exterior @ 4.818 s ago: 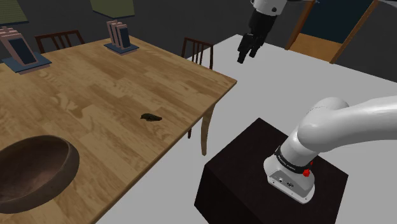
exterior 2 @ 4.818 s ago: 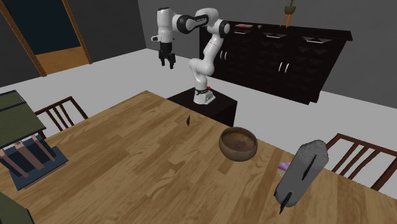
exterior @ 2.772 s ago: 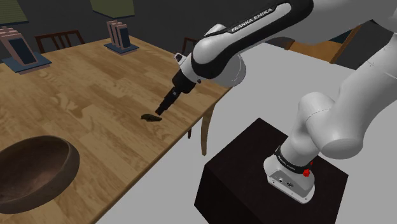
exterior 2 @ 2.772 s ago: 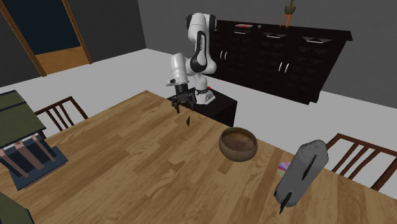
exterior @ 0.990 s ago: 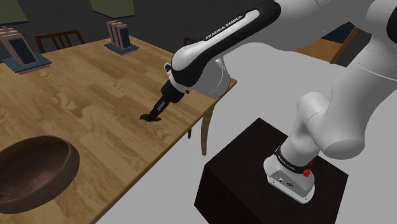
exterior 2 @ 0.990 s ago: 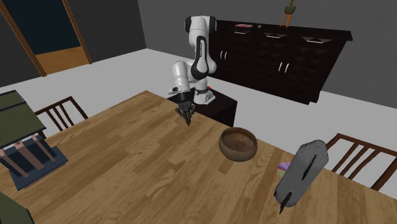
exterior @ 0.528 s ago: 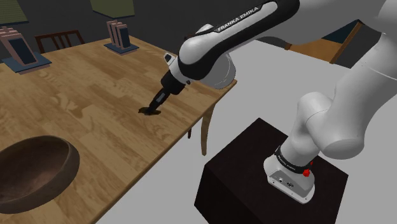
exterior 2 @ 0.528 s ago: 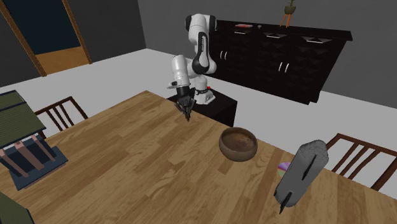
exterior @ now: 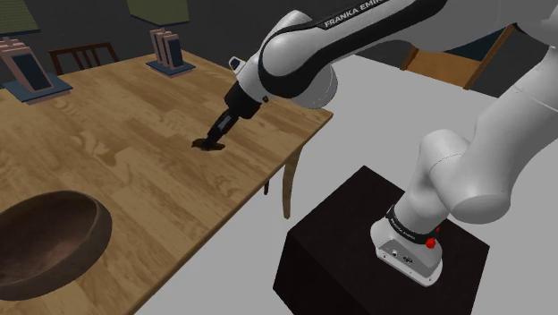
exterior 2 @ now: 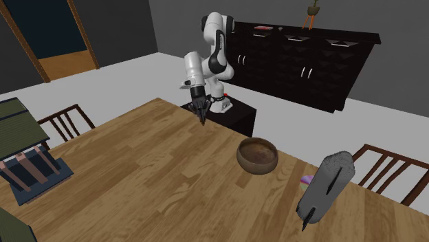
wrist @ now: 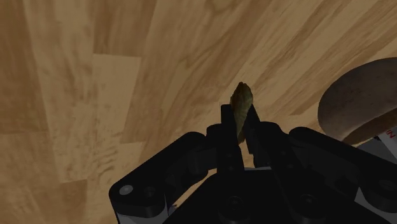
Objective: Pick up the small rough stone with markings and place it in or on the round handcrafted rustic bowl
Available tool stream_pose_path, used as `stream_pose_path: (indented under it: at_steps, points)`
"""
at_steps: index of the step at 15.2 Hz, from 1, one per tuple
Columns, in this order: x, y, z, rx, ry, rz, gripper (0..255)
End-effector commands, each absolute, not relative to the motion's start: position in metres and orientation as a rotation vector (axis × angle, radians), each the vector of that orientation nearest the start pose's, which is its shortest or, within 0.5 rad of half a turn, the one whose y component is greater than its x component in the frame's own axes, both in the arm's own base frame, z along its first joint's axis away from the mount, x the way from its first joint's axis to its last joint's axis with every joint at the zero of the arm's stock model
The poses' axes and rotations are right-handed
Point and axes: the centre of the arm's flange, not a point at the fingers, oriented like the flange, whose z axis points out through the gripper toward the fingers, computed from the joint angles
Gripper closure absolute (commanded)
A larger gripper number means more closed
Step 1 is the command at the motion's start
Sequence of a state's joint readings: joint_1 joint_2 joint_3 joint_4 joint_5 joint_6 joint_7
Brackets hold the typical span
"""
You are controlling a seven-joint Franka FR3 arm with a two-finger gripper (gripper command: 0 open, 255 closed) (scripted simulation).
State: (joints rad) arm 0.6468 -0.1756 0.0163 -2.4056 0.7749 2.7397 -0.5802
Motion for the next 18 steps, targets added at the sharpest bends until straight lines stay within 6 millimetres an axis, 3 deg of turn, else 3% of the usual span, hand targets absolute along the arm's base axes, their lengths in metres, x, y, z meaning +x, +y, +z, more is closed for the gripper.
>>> stream_pose_path:
  at_steps: [1,17,18]
  points:
    - [0.412,0.288,0.441,-2.473,-0.764,-0.613,255]
    - [0.412,0.288,0.521,-2.473,-0.764,-0.613,255]
    - [0.410,0.301,0.521,-2.473,-0.764,-0.613,255]
